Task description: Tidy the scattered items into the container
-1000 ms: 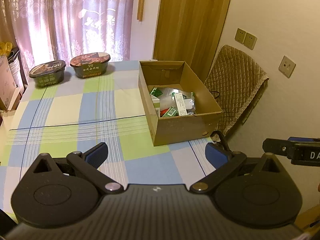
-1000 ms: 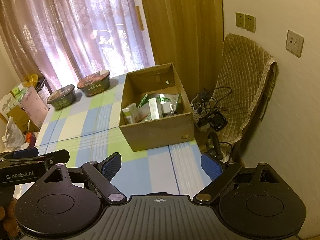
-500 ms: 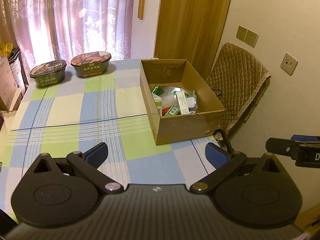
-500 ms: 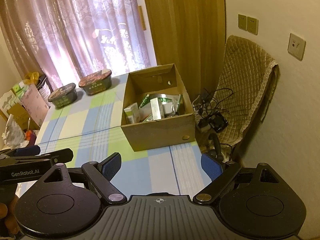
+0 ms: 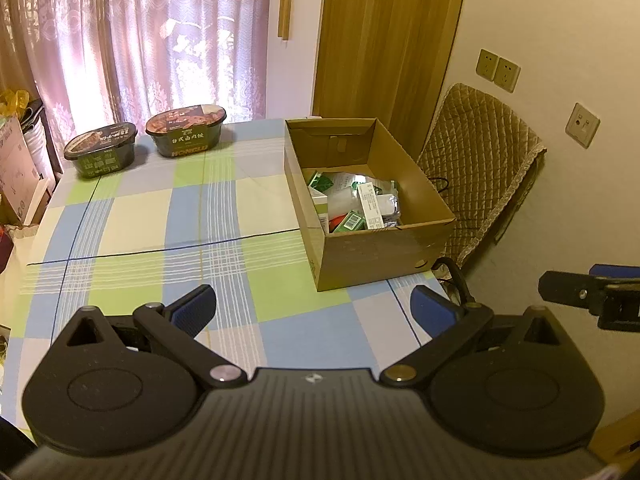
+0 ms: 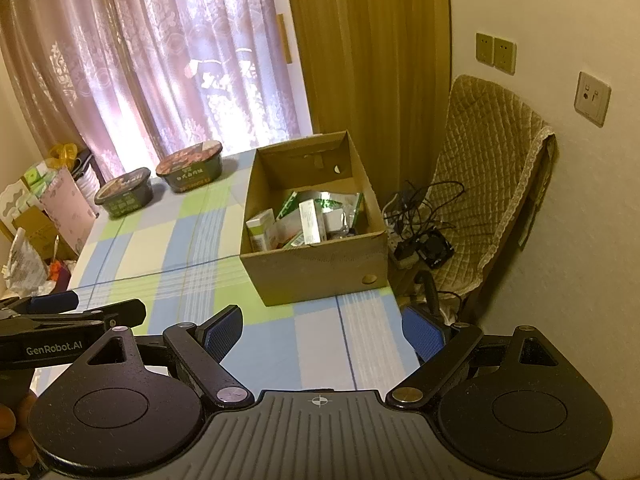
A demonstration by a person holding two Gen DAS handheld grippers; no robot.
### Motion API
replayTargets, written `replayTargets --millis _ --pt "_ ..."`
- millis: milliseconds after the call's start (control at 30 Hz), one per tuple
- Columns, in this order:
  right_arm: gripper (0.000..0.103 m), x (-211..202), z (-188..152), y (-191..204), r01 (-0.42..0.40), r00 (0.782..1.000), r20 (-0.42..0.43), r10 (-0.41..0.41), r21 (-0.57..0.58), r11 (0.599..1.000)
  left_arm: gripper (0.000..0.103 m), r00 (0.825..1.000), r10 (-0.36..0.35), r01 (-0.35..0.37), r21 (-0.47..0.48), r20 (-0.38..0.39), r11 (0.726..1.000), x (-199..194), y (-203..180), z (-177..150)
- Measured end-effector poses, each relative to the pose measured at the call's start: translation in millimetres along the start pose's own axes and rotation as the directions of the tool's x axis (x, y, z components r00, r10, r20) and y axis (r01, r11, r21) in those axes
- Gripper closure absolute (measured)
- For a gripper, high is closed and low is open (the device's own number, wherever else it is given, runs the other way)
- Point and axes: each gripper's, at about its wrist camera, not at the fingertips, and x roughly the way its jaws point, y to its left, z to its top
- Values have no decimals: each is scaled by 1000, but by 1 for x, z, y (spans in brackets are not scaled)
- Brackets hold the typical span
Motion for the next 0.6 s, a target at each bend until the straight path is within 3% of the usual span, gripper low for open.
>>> replayTargets --millis 600 --pt "11 1 -2 0 -5 1000 -7 5 5 1000 1 1000 -1 1 7 -7 1000 2 0 -5"
